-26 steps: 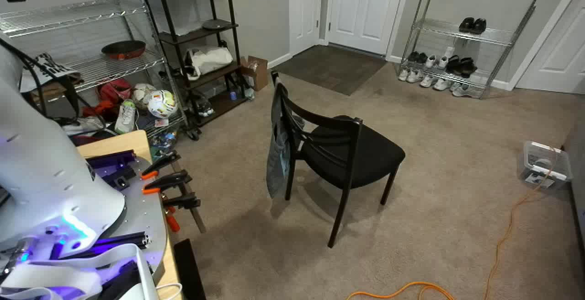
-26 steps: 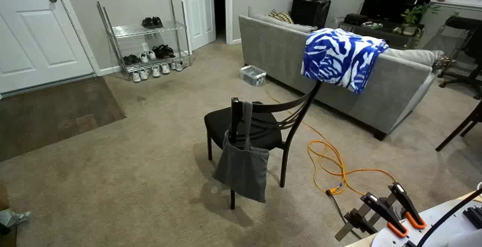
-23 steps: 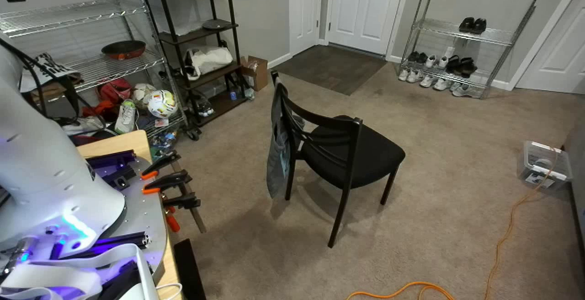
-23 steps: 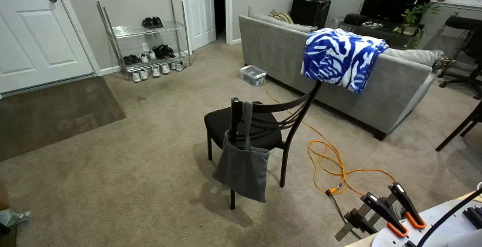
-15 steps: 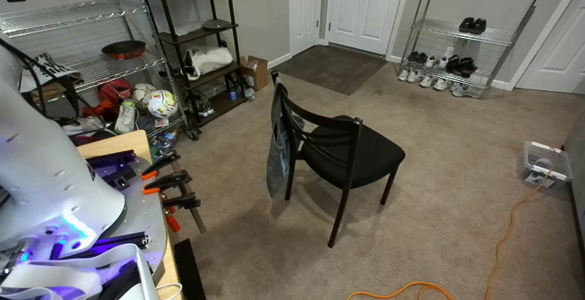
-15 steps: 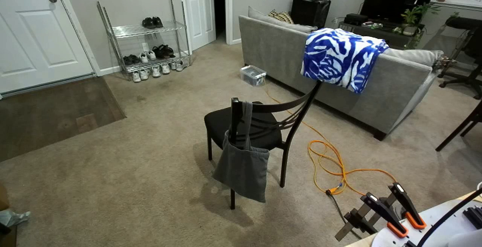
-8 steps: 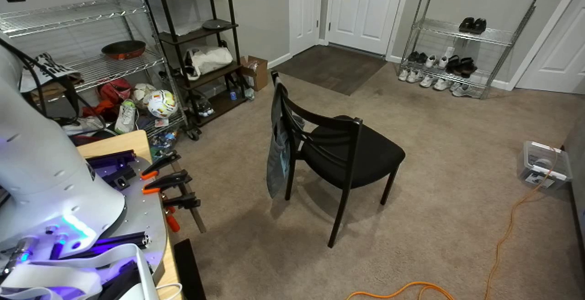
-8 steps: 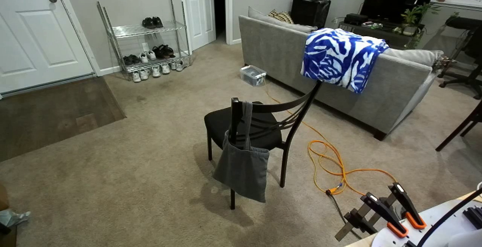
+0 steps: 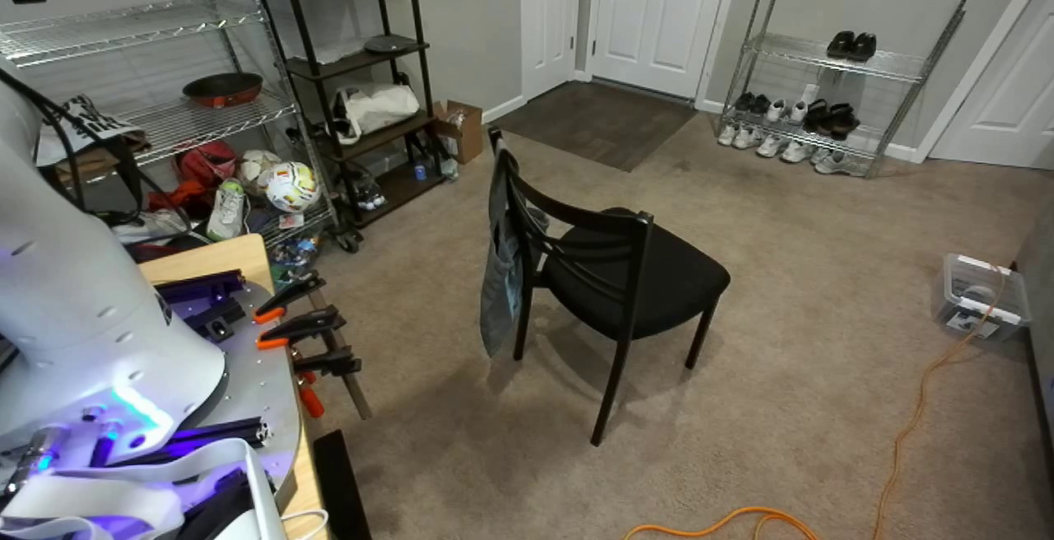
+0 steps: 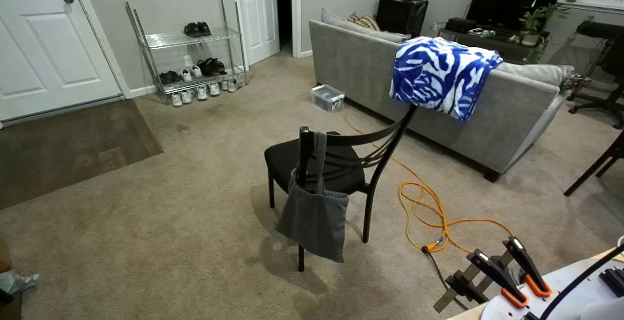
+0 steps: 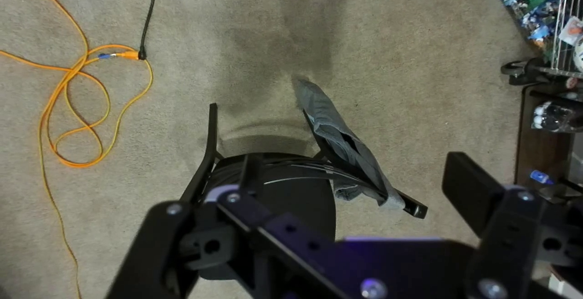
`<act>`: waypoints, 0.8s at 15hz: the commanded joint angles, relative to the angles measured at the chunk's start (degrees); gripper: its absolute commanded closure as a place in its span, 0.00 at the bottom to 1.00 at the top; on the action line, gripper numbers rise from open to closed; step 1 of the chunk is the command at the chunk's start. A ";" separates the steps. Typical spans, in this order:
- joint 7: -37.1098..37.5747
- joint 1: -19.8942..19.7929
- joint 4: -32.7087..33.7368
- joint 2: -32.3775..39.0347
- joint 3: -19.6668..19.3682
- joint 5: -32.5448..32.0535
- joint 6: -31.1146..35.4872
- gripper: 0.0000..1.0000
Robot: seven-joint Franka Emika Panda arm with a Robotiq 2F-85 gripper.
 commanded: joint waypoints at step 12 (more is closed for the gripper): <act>-5.12 0.63 17.10 18.92 7.96 -6.83 -0.09 0.00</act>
